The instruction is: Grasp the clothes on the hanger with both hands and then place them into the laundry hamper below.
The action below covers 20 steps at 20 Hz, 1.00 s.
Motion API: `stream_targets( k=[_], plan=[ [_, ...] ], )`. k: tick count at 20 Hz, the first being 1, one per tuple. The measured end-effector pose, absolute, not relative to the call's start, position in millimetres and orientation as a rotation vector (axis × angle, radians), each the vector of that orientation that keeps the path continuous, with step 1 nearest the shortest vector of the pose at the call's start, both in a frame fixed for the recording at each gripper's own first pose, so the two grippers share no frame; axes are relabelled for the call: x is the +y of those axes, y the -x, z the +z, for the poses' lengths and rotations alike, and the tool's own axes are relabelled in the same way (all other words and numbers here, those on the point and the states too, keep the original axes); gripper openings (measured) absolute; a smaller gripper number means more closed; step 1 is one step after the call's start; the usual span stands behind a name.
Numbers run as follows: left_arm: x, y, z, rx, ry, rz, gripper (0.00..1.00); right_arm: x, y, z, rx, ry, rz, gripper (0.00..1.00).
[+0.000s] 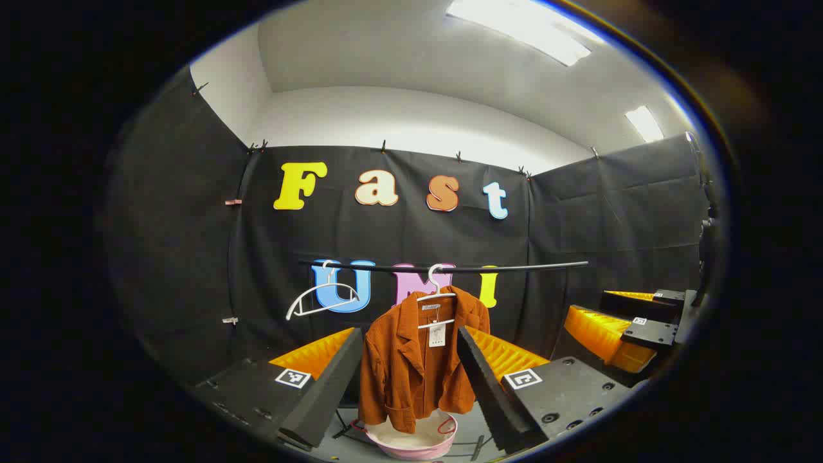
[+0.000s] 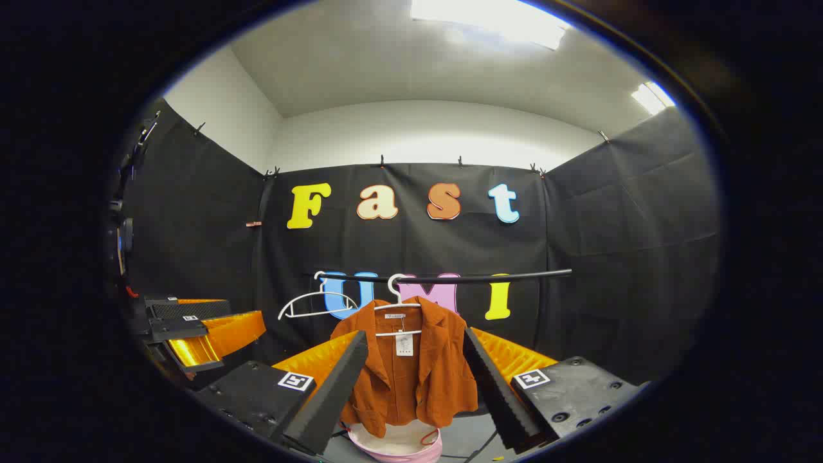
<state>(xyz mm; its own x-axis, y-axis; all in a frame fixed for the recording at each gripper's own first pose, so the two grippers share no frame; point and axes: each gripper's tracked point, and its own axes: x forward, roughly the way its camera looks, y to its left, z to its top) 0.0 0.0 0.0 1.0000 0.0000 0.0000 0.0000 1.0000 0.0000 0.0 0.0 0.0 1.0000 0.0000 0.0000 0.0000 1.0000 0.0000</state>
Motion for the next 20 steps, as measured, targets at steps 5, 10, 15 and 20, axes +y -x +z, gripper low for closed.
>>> stream_targets(
  k=[5,10,15,20],
  plan=[
    [1.1,-0.4,2.1,-0.006,-0.001,0.015,0.93,5.5,-4.3,-2.9,0.007,-0.005,0.024,0.97],
    [1.6,-0.1,2.2,-0.011,0.025,0.016,0.93,6.2,-4.1,0.5,-0.008,0.009,0.032,0.99],
    [4.2,3.1,4.9,-0.018,0.02,0.013,0.93,8.6,-0.8,4.0,-0.017,0.003,0.028,0.97],
    [6.9,5.4,2.3,-0.016,0.032,-0.004,0.93,17.0,3.0,9.7,-0.031,0.003,0.032,0.97]
  ],
)
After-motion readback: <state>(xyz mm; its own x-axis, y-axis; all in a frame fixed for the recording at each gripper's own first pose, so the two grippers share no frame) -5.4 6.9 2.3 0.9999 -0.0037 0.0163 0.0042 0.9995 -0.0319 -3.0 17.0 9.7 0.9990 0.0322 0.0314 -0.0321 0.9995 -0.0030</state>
